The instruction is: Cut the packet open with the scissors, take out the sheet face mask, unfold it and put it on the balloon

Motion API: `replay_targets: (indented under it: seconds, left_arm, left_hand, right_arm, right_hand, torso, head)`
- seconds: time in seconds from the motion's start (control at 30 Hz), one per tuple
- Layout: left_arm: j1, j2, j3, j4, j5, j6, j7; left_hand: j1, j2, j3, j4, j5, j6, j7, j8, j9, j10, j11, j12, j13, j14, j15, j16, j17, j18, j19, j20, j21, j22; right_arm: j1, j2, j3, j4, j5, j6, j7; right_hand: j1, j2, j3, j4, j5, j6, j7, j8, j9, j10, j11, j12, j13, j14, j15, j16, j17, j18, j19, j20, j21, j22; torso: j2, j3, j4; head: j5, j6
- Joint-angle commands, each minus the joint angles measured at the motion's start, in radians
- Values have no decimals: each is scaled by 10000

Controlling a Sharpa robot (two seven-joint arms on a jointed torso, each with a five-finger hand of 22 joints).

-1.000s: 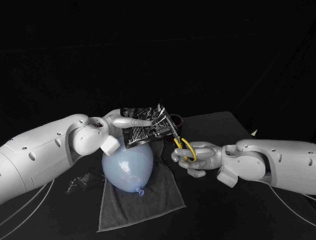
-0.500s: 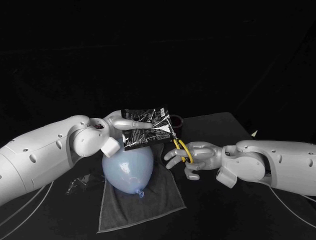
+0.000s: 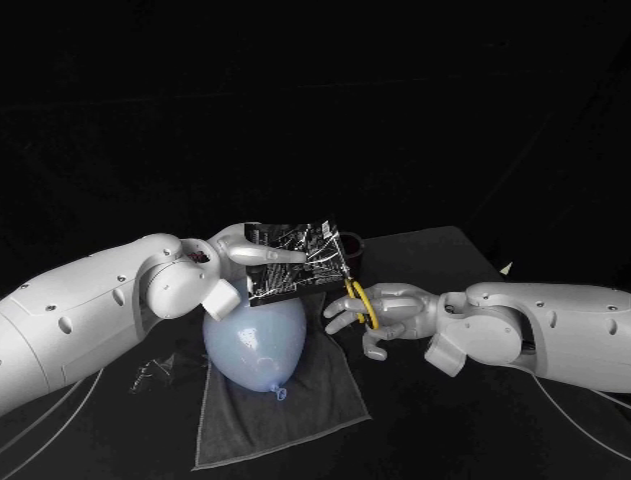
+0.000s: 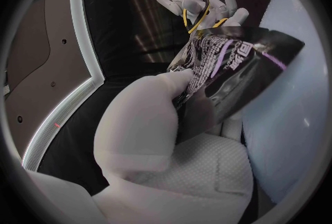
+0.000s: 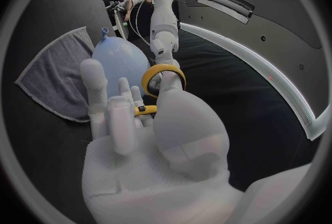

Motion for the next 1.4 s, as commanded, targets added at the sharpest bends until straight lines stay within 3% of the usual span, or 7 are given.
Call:
replay_targets:
  seconds: [0.03,0.4,0.6,0.87,1.07,1.23,1.4]
  left_arm:
    - [-2,16,-2,90,-245,66,100]
    - [-2,-5,-3,229,-236,-94,75]
    - [-2,-7,-4,240,-211,-182,75]
    - [-2,-12,-4,171,-204,-275,116]
    - [-3,-10,-4,122,-215,-345,172]
    - [-3,-10,-4,111,-232,-373,198]
    - [-3,-22,-4,115,-249,-389,207]
  left_hand:
    - [-1,75,-5,-74,37,80,16,29,227,89,-11,16,4,51,-13,-63,14,148,38,-15,43,7]
    - [-11,77,-9,-86,37,78,18,27,231,86,-8,15,4,49,-10,-67,14,145,32,-14,43,5]
    - [-11,77,-9,-86,37,78,18,27,231,86,-8,15,4,49,-10,-67,14,145,32,-14,43,5]
    - [-16,81,-9,-93,38,76,18,25,233,84,-7,14,3,48,-9,-70,14,145,29,-14,43,3]
    - [-17,84,-7,-102,38,75,18,23,235,83,-8,14,3,46,-9,-73,14,145,27,-14,44,2]
    - [-17,84,-7,-102,38,75,18,23,235,83,-8,14,3,46,-9,-73,14,145,27,-14,44,2]
    - [-18,87,-6,-112,38,75,18,22,237,81,-8,13,3,45,-9,-76,13,145,24,-14,44,1]
  right_arm:
    - [23,45,22,-7,164,-266,395]
    - [33,128,26,-17,386,-683,656]
    - [34,140,27,-36,441,-894,711]
    - [34,78,27,-41,415,-1047,610]
    - [34,20,27,-42,347,-1042,527]
    - [34,-20,26,-36,378,-1016,541]
    - [34,-48,26,-18,460,-1006,592]
  right_hand:
    - [28,17,-259,-48,3,23,435,137,-16,-81,4,-10,-64,239,54,-23,-1,175,-80,-4,-120,-84]
    - [81,264,-298,-154,0,567,424,624,-110,735,-208,617,-250,341,-101,99,232,91,316,-138,306,-58]
    - [130,492,-291,-311,-4,2179,148,1524,-80,2559,-509,1784,-11,600,-353,339,871,-137,1066,-356,1590,593]
    - [-5,760,-341,-454,-32,3697,-1041,4226,1671,4727,-1593,5335,2723,749,-1352,437,1252,-344,1611,-1230,2658,1181]
    - [-158,983,-316,-509,-1,3546,-1447,5890,3268,6141,-2035,10636,8669,806,-1676,484,1451,-454,1861,-1566,3194,1513]
    - [-281,836,-309,-516,-8,3104,-1319,5547,3235,4694,-1932,8566,6587,812,-1615,491,1483,-443,1782,-1550,3071,1442]
    - [-429,533,-214,-621,58,1718,-196,3070,1883,1671,-859,3820,2934,754,-739,422,1276,-474,1546,-955,2719,1226]
  torso:
    - [7,-9,2]
    - [4,-14,14]
    - [5,-17,1]
    - [6,-21,-2]
    - [1,-18,3]
    - [4,-17,-2]
    - [6,-12,-3]
  head:
    - [-46,23]
    - [-128,84]
    - [-101,53]
    - [-86,-10]
    - [-80,-24]
    - [-82,6]
    - [-83,46]
